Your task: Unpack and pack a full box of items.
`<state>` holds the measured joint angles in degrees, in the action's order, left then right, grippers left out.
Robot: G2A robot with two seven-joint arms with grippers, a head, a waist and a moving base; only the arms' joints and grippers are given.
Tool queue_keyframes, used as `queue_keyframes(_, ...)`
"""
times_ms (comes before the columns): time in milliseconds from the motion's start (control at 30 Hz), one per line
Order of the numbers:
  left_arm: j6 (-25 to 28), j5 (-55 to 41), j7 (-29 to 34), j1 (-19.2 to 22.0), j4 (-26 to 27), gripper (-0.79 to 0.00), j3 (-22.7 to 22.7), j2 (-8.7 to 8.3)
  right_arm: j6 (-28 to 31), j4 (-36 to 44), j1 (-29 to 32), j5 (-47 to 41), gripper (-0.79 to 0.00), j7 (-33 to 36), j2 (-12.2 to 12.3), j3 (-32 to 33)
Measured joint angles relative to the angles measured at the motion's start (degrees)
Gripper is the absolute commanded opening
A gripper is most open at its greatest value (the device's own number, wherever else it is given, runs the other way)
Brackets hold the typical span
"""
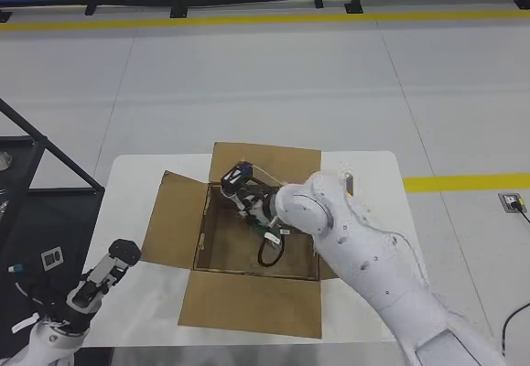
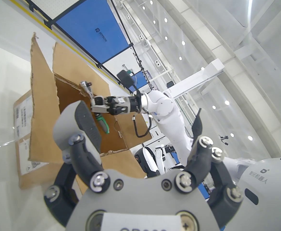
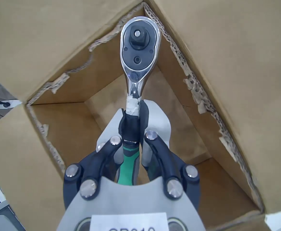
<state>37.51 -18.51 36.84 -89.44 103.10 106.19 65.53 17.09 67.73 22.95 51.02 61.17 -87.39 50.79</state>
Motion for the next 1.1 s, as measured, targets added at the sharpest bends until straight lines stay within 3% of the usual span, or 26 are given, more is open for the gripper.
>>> queue_keyframes(133, 0.06, 0.12, -0.11, -0.19, 0.24, 0.000, -0.11, -0.07, 0.37, 21.94, 11.21, 2.11, -0.785, 5.94, 3.51, 8.99)
queue_keyframes(233, 0.04, 0.23, -0.31, -0.43, 0.44, 0.000, -0.15, -0.12, 0.46, 33.91, 16.59, 5.09, -0.785, 5.47, 4.93, 14.53)
queue_keyframes(467, 0.27, 0.38, -0.79, -1.29, 0.95, 0.000, 0.08, -0.21, -2.71, 49.05, 23.54, 14.44, -0.785, 3.38, 7.29, 29.25)
queue_keyframes(633, 0.47, -0.28, -1.03, -1.31, 0.55, 0.000, -0.25, -0.25, -6.44, 47.38, 27.14, 22.69, -0.785, 1.99, 8.61, 40.22)
queue_keyframes(833, 0.41, -0.59, -1.00, -0.47, 0.18, 0.000, -0.48, -0.38, -5.44, 38.96, 30.06, 21.43, -0.785, 3.81, 9.84, 48.94)
queue_keyframes(1100, -0.34, -0.87, -0.77, 1.94, -0.72, 0.000, -2.14, -0.51, -4.72, 27.93, 34.30, 18.51, -0.785, 5.91, 10.91, 52.82)
